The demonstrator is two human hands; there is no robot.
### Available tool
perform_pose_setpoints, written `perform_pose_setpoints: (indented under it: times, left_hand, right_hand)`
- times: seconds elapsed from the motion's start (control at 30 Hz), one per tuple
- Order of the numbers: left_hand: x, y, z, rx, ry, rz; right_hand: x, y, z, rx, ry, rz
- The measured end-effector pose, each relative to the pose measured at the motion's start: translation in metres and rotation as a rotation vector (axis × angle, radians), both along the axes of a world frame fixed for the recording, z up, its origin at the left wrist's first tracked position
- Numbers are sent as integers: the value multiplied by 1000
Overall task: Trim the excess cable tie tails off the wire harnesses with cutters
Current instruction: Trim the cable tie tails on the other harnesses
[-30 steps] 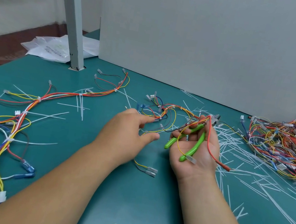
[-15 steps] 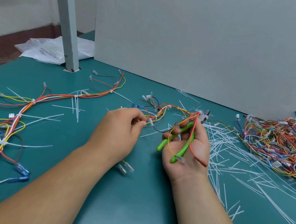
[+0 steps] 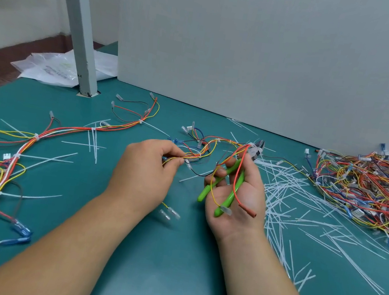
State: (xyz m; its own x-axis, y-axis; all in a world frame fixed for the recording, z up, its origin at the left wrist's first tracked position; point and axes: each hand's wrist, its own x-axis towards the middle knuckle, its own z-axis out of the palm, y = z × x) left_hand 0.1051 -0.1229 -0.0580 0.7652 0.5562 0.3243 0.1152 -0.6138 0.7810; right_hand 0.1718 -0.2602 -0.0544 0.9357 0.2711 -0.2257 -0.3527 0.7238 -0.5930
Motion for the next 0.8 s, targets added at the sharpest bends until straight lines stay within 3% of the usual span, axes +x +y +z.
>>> perform_pose_setpoints:
  times: [0.33,0.53,0.67,0.8]
  left_hand:
    - [2,1,-1,-72,-16,-1]
    - [1,-3,1,141,-136,29]
    - [-2,-19,9,-37,-362,-105]
    - [-5,-37,11,-325,-318,-344]
  right_hand:
    - [-2,0,0,-33,2,-4]
    - [-4,4,-4,-134,-90,0]
    - [-9,5,-7,-269,-248,1]
    - [-16,9,-10,-318,-375,48]
